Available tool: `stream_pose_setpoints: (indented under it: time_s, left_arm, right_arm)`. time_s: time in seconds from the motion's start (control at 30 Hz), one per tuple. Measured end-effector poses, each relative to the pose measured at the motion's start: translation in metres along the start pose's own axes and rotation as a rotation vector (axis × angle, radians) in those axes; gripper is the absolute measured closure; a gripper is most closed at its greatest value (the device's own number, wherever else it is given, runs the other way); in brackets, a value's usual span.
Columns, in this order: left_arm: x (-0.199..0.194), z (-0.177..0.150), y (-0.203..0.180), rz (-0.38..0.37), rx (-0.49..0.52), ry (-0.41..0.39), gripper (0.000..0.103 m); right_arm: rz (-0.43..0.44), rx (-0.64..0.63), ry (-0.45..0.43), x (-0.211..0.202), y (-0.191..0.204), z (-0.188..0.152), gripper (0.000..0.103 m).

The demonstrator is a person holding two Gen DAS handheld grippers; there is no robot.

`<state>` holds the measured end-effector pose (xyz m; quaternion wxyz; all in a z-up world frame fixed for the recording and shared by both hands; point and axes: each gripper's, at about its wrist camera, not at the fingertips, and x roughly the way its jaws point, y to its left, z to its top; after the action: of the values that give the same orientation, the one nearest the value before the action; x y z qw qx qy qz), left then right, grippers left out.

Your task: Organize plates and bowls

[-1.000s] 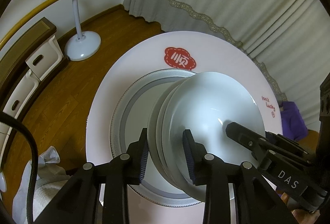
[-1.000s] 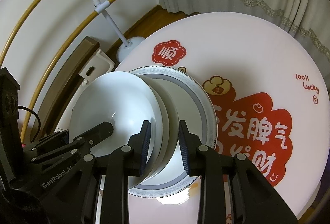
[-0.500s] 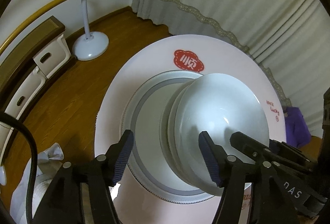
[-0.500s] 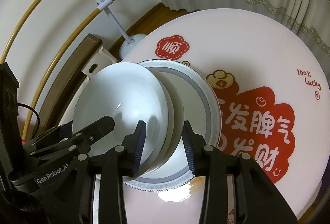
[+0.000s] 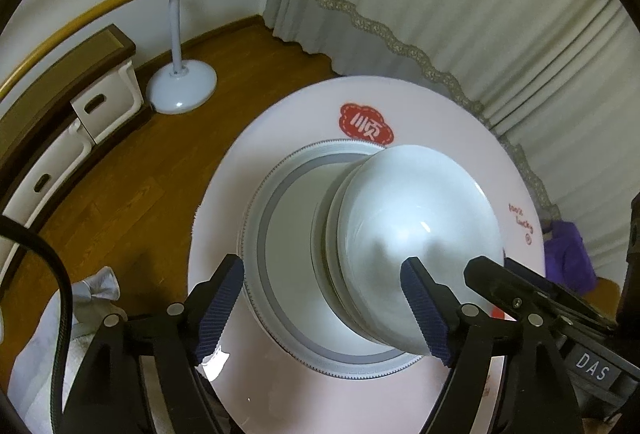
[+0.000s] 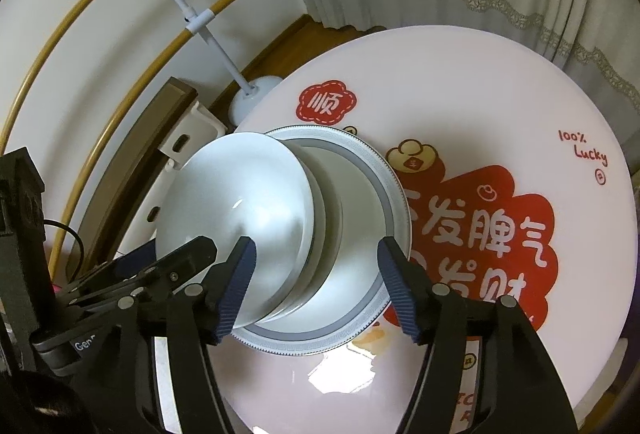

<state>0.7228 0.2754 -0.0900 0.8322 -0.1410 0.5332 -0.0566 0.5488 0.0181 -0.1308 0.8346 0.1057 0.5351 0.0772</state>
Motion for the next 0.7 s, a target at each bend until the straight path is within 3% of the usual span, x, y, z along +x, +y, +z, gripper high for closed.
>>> stream_pose_setpoints:
  time_s: [0.1, 0.37, 0.7]
  left_arm:
    - [-0.011, -0.006, -0.003, 0.017, 0.02, -0.034, 0.024]
    - [-0.051, -0.033, -0.017, 0.068, 0.072, -0.192, 0.018]
    - [-0.077, -0.086, -0.043, 0.103, 0.136, -0.325, 0.01]
  right_arm:
    - [0.013, 0.0, -0.014, -0.006, -0.001, -0.002, 0.028]
    - [0.066, -0.019, -0.063, -0.03, 0.001, -0.015, 0.023]
    - [0.095, -0.024, -0.127, -0.059, -0.009, -0.038, 0.011]
